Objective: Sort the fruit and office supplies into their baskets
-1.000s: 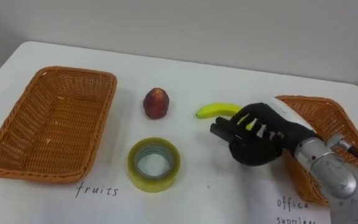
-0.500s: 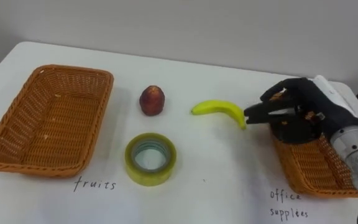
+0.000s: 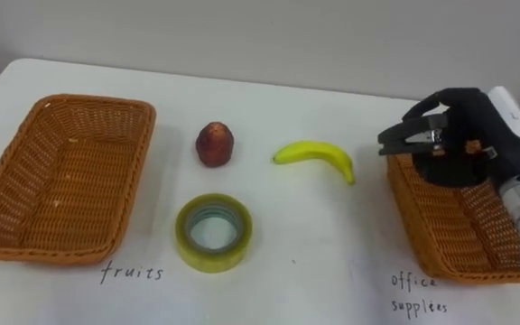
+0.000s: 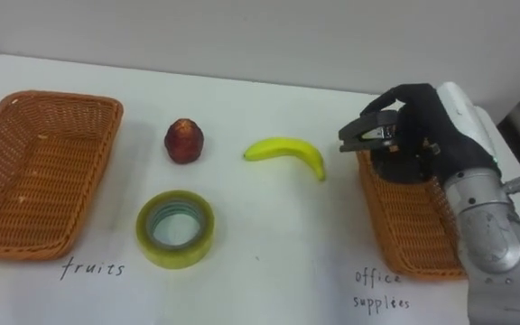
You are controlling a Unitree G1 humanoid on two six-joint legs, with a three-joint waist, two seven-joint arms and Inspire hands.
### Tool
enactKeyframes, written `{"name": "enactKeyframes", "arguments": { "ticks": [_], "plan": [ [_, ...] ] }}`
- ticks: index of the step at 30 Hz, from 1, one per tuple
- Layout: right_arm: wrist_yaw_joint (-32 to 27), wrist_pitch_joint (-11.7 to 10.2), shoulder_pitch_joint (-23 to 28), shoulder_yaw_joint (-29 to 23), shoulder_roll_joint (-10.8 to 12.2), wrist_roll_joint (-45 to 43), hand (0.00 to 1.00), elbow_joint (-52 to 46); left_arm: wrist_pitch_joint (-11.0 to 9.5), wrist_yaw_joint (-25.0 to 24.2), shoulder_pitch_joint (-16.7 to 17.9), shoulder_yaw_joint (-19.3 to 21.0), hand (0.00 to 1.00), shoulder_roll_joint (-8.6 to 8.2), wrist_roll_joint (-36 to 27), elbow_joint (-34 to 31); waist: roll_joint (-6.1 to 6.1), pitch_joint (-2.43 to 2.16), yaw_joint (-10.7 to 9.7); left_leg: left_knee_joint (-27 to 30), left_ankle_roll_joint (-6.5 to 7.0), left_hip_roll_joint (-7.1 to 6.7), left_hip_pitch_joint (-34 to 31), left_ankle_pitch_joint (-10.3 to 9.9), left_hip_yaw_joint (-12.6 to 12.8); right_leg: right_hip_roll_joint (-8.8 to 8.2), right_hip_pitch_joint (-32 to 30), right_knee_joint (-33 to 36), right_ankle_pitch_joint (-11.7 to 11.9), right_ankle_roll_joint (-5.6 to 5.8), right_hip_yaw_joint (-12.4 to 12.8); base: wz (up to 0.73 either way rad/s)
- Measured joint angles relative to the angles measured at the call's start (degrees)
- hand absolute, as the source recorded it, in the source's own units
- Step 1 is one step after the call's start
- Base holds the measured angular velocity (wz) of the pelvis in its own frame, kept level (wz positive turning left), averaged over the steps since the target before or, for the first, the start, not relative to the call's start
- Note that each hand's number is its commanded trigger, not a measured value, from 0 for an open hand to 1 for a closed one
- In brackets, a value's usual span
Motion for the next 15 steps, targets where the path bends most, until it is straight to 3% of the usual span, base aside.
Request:
{"name": "enactKeyframes", "arguments": {
  "ticks": [4,15],
  "plan": [
    [-0.1,0.0,0.0,-0.1,0.0,0.0,1.0,0.0,0.0,0.0,0.7,0.6,0.0,-0.15,0.5,-0.1,-0.17,-0.1,-0.6,0.1,0.0,0.02,0.0,0.0,0.0,0.01,0.0,0.0,0.0,0.0,0.0,0.0],
    [-1.7,-0.5,1.2,-2.4,-1.2,3.1,1.0,6.2,-0.1,-0.3,0.4,2.3,0.0,-0.26,0.4,0.0,-0.72,0.3,-1.4,-0.3,-0.01,0.25,0.4,0.0,1.2,0.25,-0.2,0.0,0.3,-0.04,0.9,-0.05]
  ]
}}
